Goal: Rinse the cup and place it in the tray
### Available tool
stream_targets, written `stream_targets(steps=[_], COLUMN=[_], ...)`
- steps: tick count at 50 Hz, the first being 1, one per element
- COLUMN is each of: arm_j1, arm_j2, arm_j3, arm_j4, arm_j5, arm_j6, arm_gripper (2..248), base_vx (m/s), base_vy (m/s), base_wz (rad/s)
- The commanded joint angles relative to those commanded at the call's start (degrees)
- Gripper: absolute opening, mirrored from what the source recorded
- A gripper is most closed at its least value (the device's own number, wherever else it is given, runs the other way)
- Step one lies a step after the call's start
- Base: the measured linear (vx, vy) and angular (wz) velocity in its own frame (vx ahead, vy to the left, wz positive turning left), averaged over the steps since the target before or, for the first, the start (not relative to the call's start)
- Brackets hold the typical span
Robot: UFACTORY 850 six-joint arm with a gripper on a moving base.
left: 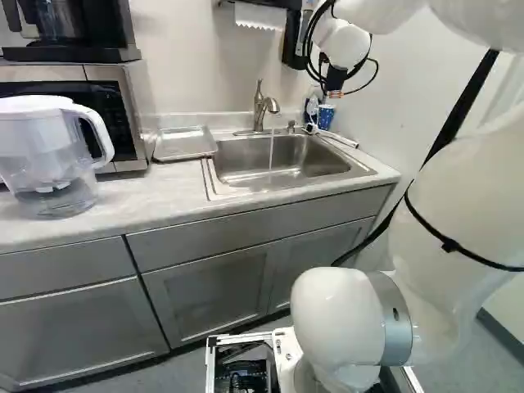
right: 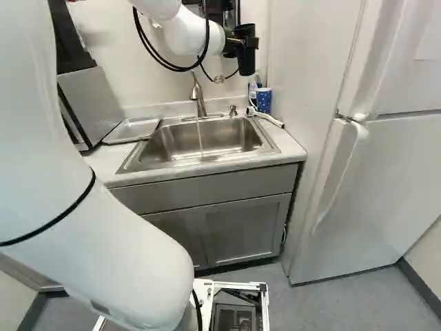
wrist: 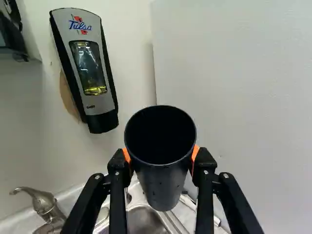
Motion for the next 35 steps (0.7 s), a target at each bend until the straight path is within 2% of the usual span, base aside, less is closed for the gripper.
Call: stream_targets(steps=[35], arm_j1=[-1.60], arm_j2=[-1.05], arm_j3=[-1.00], arm_j4=[-9.21], arm_j5=[-6.91], arm_j6=[0.00], arm_gripper=[126], base_vx=[0.000], base_vy=[0.000], base_wz=[0.000])
